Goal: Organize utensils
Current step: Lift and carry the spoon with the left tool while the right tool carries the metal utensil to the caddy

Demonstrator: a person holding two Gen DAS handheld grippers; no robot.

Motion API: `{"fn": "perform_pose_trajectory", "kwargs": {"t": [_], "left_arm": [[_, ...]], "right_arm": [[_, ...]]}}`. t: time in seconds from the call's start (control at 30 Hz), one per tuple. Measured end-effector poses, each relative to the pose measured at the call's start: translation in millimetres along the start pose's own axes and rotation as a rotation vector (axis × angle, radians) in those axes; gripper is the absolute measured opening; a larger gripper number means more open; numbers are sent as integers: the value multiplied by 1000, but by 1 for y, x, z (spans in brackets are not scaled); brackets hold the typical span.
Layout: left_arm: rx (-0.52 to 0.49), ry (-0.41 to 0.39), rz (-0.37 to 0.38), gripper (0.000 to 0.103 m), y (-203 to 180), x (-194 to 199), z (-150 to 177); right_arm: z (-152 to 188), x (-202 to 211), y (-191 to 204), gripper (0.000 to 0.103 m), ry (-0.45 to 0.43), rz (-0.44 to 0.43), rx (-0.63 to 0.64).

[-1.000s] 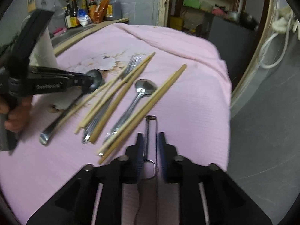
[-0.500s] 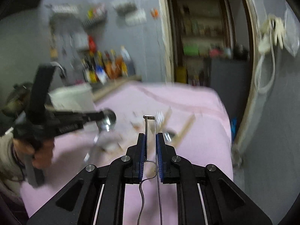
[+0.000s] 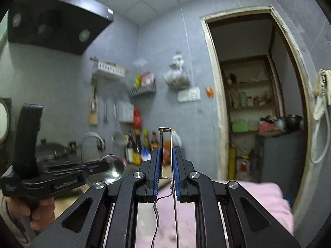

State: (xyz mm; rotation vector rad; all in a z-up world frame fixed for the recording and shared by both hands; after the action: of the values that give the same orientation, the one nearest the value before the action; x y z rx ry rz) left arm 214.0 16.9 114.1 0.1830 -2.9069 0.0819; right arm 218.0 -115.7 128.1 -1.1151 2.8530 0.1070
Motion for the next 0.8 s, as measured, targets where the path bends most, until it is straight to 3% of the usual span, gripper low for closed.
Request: {"fn": "perform_pose_trajectory", "kwargs": {"t": [0.13, 0.3, 0.47, 0.8], "left_arm": [[56, -49, -103, 0, 45, -10, -28], [78, -107, -270, 0, 91, -26, -35], [94, -119, -406, 0, 116, -53, -21], [82, -133, -510, 1, 131, -79, 17]], "right_arm": [[-23, -33, 4, 10, -117, -43, -62], [-37, -61, 3, 10, -217, -56, -108], [-19, -89, -3, 10, -208, 12, -92], [36, -119, -7, 10, -95, 52, -95]]}}
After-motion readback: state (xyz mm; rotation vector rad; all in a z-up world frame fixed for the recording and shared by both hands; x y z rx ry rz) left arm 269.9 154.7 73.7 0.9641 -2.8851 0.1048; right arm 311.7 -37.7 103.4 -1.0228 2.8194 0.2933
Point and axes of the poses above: each gripper's, at about its wrist camera, not at the fingertips, and x roughly against the way its jaws point, y to its left, z to its underside, the point moved 9 cm from there along -x, roughly the way its jaws point, and after that the axes turned 11 degrees about -z, right-handed, at the moved point
